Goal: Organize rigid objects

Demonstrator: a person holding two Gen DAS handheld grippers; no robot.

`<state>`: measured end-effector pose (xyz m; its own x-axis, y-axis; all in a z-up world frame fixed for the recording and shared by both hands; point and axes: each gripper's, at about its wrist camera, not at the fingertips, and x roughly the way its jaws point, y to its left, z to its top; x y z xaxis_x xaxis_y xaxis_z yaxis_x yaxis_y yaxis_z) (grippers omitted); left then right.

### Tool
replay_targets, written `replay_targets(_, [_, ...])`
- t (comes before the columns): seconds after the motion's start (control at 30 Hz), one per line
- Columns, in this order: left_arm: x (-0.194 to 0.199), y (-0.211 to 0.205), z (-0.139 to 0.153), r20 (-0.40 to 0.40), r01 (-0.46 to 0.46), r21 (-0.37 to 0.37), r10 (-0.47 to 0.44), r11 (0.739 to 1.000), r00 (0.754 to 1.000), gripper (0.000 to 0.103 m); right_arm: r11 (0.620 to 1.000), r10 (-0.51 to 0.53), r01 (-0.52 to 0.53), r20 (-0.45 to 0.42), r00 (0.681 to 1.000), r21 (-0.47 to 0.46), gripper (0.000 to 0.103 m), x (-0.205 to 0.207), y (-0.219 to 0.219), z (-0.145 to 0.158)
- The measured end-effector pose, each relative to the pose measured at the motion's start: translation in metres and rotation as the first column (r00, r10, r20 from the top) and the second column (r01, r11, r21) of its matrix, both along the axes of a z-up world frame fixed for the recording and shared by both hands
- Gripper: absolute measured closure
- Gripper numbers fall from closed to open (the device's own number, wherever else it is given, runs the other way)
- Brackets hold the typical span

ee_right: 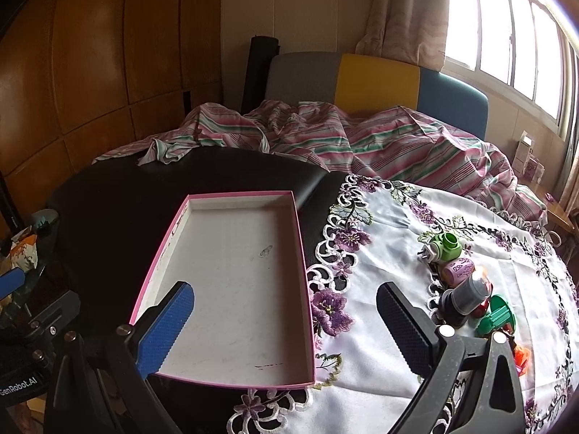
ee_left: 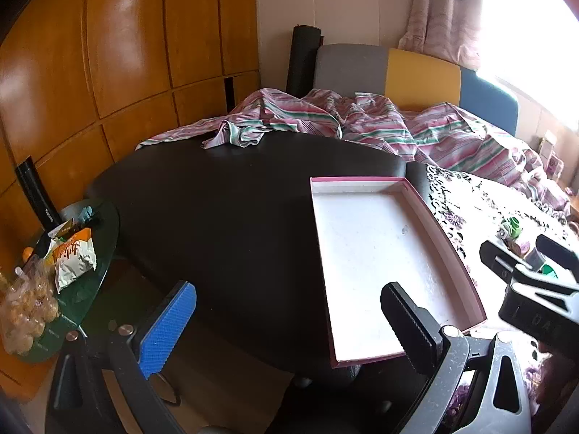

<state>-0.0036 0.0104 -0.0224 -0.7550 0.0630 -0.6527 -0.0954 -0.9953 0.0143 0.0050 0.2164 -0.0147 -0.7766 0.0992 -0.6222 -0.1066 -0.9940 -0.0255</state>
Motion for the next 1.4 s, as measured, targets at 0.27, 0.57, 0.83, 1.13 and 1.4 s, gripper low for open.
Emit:
replay_targets(0.27, [0.0, 0.011, -0.002, 0.008, 0.045, -0.019, -0.045, 0.999, 0.999, 0.0, 0.999, -0.03, 0.03, -0.023, 0.999, -0.034, 0.0, 0.001, 0.032, 0.007])
replay_targets(0.57, [-0.002, 0.027, -0.004, 0.037, 0.128, -0.006, -0.128, 0.992, 0.991, 0.0, 0.994, -0.108, 0.108, -0.04, 0.993, -0.008, 0.0, 0.008, 0.078, 0.015])
replay_targets(0.83, [-0.002, 0.048, -0.003, 0.036, 0.183, -0.039, -0.181, 0.982, 0.983, 0.0, 0.974, -0.228, 0.228, -0.047, 0.972, -0.012, 0.0, 0.019, 0.138, 0.028])
replay_targets(1.13, [-0.01, 0.079, -0.009, 0.089, 0.298, -0.005, -0.297, 0.954, 0.951, 0.0, 0.926, -0.379, 0.378, -0.045, 0.924, -0.015, 0.0, 0.026, 0.211, 0.022])
replay_targets(1.4, [-0.036, 0.126, 0.003, 0.104, 0.414, 0.175, -0.435, 0.893, 0.894, 0.0, 0.823, -0.546, 0.539, 0.014, 0.838, -0.181, 0.001, 0.045, 0.283, -0.006])
